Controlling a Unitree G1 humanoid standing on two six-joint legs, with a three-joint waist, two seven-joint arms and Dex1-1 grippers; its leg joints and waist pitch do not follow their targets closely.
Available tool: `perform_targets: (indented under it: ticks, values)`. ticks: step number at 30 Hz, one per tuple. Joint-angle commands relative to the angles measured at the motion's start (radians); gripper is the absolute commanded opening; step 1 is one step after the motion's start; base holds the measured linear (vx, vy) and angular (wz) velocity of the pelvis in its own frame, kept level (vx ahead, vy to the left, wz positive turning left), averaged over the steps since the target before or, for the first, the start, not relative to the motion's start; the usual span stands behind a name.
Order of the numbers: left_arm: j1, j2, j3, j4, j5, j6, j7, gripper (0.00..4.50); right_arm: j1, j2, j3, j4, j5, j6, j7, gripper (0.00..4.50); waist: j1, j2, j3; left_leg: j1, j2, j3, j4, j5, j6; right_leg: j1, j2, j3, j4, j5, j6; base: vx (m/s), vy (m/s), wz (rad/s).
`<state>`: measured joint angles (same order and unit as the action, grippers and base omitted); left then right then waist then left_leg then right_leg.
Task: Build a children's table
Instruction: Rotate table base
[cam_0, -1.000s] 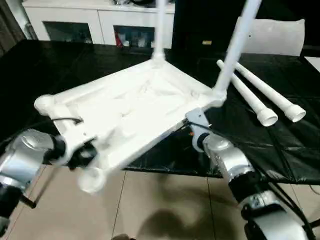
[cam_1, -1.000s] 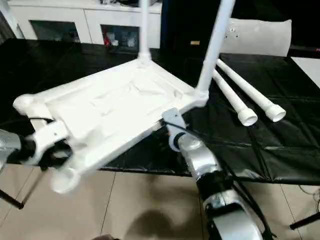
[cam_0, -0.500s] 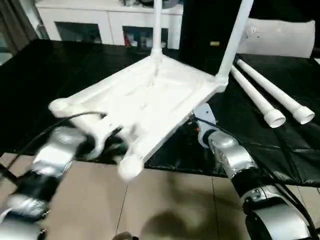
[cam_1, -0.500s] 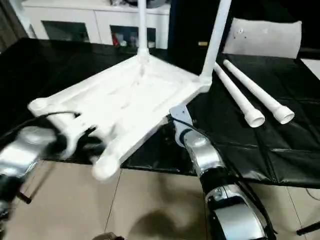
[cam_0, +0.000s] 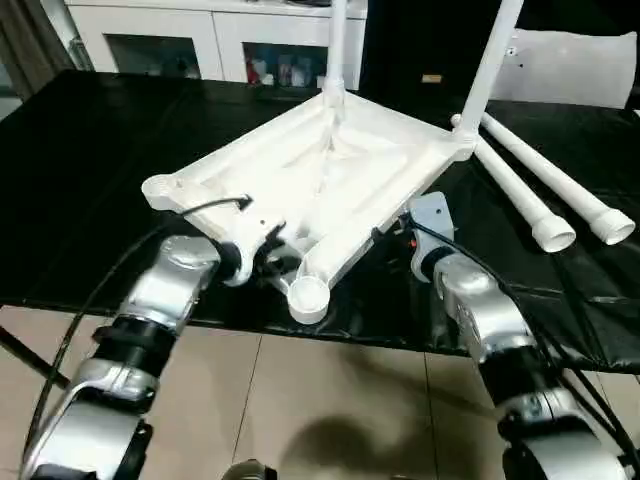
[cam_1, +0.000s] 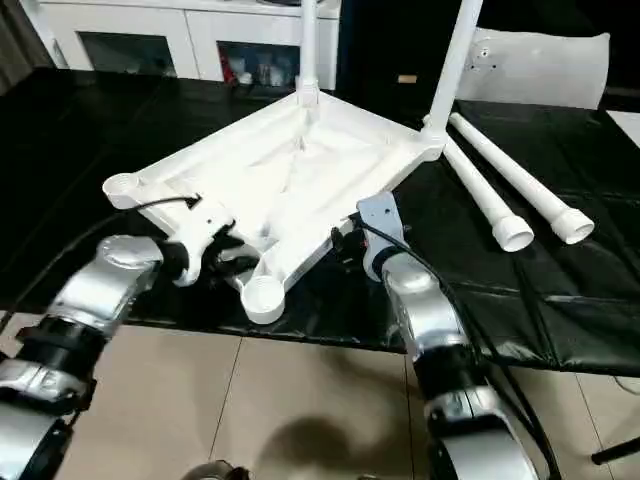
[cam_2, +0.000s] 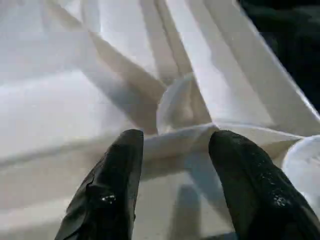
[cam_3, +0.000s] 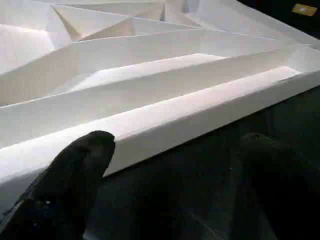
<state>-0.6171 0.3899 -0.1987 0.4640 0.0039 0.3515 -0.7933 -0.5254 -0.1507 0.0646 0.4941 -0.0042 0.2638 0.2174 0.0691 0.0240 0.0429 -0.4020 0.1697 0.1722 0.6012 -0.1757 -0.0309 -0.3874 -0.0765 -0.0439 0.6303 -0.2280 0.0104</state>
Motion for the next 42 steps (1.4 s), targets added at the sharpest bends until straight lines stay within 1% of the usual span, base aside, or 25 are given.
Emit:
perform_targets:
  ticks: [1,4,5,6,9,10,13,14,15,18,19,20,22,23,25,26,28,32,35,36,37,39,40,41,42]
  values:
    - [0.014,0.024,0.012,-0.024,0.013,-0.020,-0.004,2.45,0.015,-0.004,-0.007,-0.031,0.006,0.019,0.003,4.50,0.000,-0.005,-0.064,0.030,0.054,-0.015,-0.070,-0.109,0.041,0.044,-0.066,0.039,-0.060,0.070,-0.255,0.000,0.000,0.00]
    - [0.030,0.058,0.020,-0.043,0.017,-0.035,-0.007,2.45,0.035,-0.003,-0.003,-0.058,0.003,0.033,0.006,4.50,-0.011,-0.006,-0.063,0.031,0.054,-0.014,-0.073,-0.127,0.019,0.043,-0.063,0.040,-0.062,0.026,-0.242,0.000,0.000,0.00]
    - [0.030,0.066,0.027,-0.049,0.016,-0.041,-0.004,2.74,0.038,-0.002,-0.002,-0.061,0.002,0.036,0.005,4.50,-0.012,-0.003,-0.062,0.032,0.053,-0.013,-0.073,-0.128,0.014,0.040,-0.062,0.040,-0.063,0.022,-0.241,0.000,0.000,0.00]
    - [0.026,0.071,0.035,-0.050,0.020,-0.052,0.009,2.74,0.038,0.000,-0.001,-0.058,0.000,0.037,0.002,4.50,-0.013,-0.008,-0.062,0.032,0.054,-0.012,-0.073,-0.127,0.011,0.041,-0.063,0.040,-0.063,0.025,-0.242,0.000,0.000,0.00]
    - [0.016,0.080,0.042,-0.058,0.019,-0.057,0.008,2.88,0.026,0.002,0.001,-0.037,-0.004,0.034,-0.006,4.50,-0.012,-0.007,-0.062,0.033,0.054,-0.012,-0.073,-0.119,0.007,0.040,-0.063,0.041,-0.061,0.039,-0.245,0.000,0.000,0.00]
    - [0.015,0.080,0.043,-0.059,0.017,-0.057,0.005,3.15,0.024,0.002,0.001,-0.033,-0.005,0.033,-0.007,4.50,-0.012,-0.007,-0.062,0.033,0.053,-0.012,-0.072,-0.114,0.008,0.040,-0.063,0.041,-0.060,0.048,-0.247,0.000,0.000,0.00]
    - [0.002,0.082,0.029,-0.045,0.015,-0.070,-0.015,3.15,-0.005,0.003,0.005,0.017,-0.019,0.014,-0.016,4.50,-0.010,-0.007,-0.063,0.033,0.051,-0.011,-0.070,-0.097,0.009,0.040,-0.064,0.041,-0.058,0.066,-0.255,0.000,0.000,0.00]
    - [-0.004,0.079,0.021,-0.032,0.021,-0.082,-0.010,2.92,-0.014,0.004,0.006,0.033,-0.023,0.009,-0.019,4.50,-0.010,-0.007,-0.063,0.031,0.051,-0.011,-0.069,-0.095,0.010,0.041,-0.064,0.041,-0.057,0.071,-0.254,0.000,0.000,0.00]
    - [-0.015,0.074,0.011,-0.009,0.029,-0.093,-0.007,2.84,-0.027,0.006,0.003,0.060,-0.024,0.004,-0.023,4.50,-0.010,-0.004,-0.064,0.032,0.051,-0.011,-0.069,-0.091,0.010,0.041,-0.064,0.041,-0.056,0.080,-0.255,0.000,0.000,0.00]
    - [-0.039,0.064,-0.015,0.037,0.048,-0.105,-0.010,2.53,-0.056,0.007,0.000,0.116,-0.033,-0.001,-0.039,4.50,-0.011,-0.005,-0.064,0.032,0.049,-0.010,-0.068,-0.089,0.008,0.042,-0.063,0.041,-0.056,0.087,-0.258,0.000,0.000,0.00]
    - [-0.058,0.061,-0.033,0.073,0.071,-0.105,-0.009,2.53,-0.075,0.006,0.000,0.154,-0.040,-0.001,-0.049,4.50,-0.011,-0.001,-0.065,0.032,0.049,-0.012,-0.068,-0.087,0.005,0.042,-0.063,0.040,-0.055,0.090,-0.259,0.000,0.000,0.00]
    - [-0.060,0.061,-0.036,0.077,0.075,-0.106,-0.009,2.41,-0.078,0.006,0.000,0.159,-0.041,-0.002,-0.050,4.50,-0.013,-0.002,-0.066,0.034,0.048,-0.010,-0.067,-0.090,0.003,0.041,-0.062,0.040,-0.056,0.092,-0.260,0.000,0.000,0.00]
    - [-0.100,0.066,-0.084,0.157,0.139,-0.099,0.000,2.22,-0.123,0.009,-0.006,0.245,-0.045,-0.024,-0.067,4.50,-0.014,-0.002,-0.068,0.034,0.048,-0.011,-0.065,-0.083,0.002,0.044,-0.063,0.040,-0.054,0.117,-0.263,0.000,0.000,0.00]
    - [-0.117,0.075,-0.115,0.189,0.175,-0.102,-0.010,2.12,-0.147,0.013,-0.009,0.289,-0.045,-0.040,-0.074,4.50,-0.014,0.009,-0.069,0.035,0.047,-0.012,-0.064,-0.079,0.000,0.044,-0.064,0.040,-0.052,0.123,-0.266,0.000,0.000,0.00]
    - [-0.125,0.082,-0.134,0.201,0.193,-0.097,-0.026,1.96,-0.160,0.017,-0.010,0.313,-0.044,-0.051,-0.074,4.50,-0.015,0.004,-0.068,0.032,0.050,-0.013,-0.065,-0.086,-0.005,0.048,-0.066,0.040,-0.052,0.139,-0.272,0.000,0.000,0.00]
    - [-0.132,0.088,-0.153,0.211,0.204,-0.070,-0.055,1.86,-0.177,0.024,-0.010,0.341,-0.041,-0.067,-0.070,4.50,-0.015,0.007,-0.069,0.033,0.050,-0.013,-0.064,-0.083,-0.004,0.048,-0.067,0.039,-0.050,0.148,-0.275,0.000,0.000,0.00]
    - [-0.134,0.094,-0.167,0.209,0.208,-0.050,-0.080,1.75,-0.189,0.031,-0.012,0.357,-0.035,-0.081,-0.063,4.50,-0.019,0.006,-0.069,0.031,0.049,-0.012,-0.063,-0.072,0.008,0.049,-0.067,0.039,-0.048,0.177,-0.289,0.000,0.000,0.00]
    - [-0.132,0.100,-0.185,0.196,0.197,-0.026,-0.140,1.43,-0.213,0.044,-0.012,0.390,-0.030,-0.106,-0.053,4.50,-0.025,0.007,-0.070,0.031,0.051,-0.013,-0.062,-0.074,0.021,0.051,-0.067,0.037,-0.048,0.177,-0.305,0.000,0.000,0.00]
    - [-0.115,0.085,-0.184,0.156,0.128,-0.019,-0.244,1.21,-0.250,0.063,-0.010,0.440,-0.033,-0.132,-0.044,4.50,-0.032,0.006,-0.068,0.030,0.051,-0.013,-0.063,-0.080,0.025,0.052,-0.068,0.036,-0.048,0.166,-0.320,0.000,0.000,0.00]
    - [-0.110,0.077,-0.186,0.143,0.109,-0.018,-0.283,0.98,-0.266,0.069,-0.009,0.466,-0.034,-0.148,-0.042,4.50,-0.032,0.004,-0.069,0.030,0.053,-0.012,-0.062,-0.083,0.025,0.052,-0.072,0.037,-0.047,0.159,-0.329,0.000,0.000,0.00]
    - [-0.110,0.077,-0.186,0.143,0.109,-0.018,-0.283,0.89,-0.266,0.069,-0.009,0.466,-0.034,-0.148,-0.042,4.50,-0.034,0.004,-0.067,0.030,0.053,-0.010,-0.062,-0.085,0.029,0.051,-0.069,0.038,-0.050,0.153,-0.333,0.000,0.000,0.00]
    - [-0.107,0.075,-0.188,0.136,0.102,-0.017,-0.298,0.85,-0.270,0.070,-0.008,0.472,-0.034,-0.151,-0.041,4.50,-0.036,0.004,-0.067,0.030,0.052,-0.010,-0.063,-0.087,0.035,0.052,-0.067,0.037,-0.050,0.151,-0.325,0.000,0.000,0.00]
    - [-0.084,0.070,-0.203,0.078,0.061,0.004,-0.384,0.85,-0.291,0.081,-0.003,0.508,-0.037,-0.174,-0.035,4.50,-0.036,-0.003,-0.068,0.030,0.054,-0.010,-0.063,-0.091,0.038,0.051,-0.073,0.038,-0.050,0.137,-0.329,0.000,0.000,0.00]
    - [-0.084,0.070,-0.203,0.078,0.061,0.004,-0.384,0.71,-0.291,0.081,-0.003,0.508,-0.037,-0.174,-0.035,4.50,-0.037,-0.001,-0.068,0.028,0.055,-0.012,-0.063,-0.088,0.039,0.053,-0.073,0.038,-0.049,0.131,-0.329,0.000,0.000,0.00]
    - [-0.070,0.068,-0.212,0.033,0.035,0.037,-0.432,0.45,-0.300,0.087,-0.001,0.526,-0.039,-0.186,-0.030,4.50,-0.039,-0.007,-0.067,0.029,0.056,-0.009,-0.063,-0.081,0.042,0.052,-0.072,0.039,-0.050,0.131,-0.331,0.000,0.000,0.00]
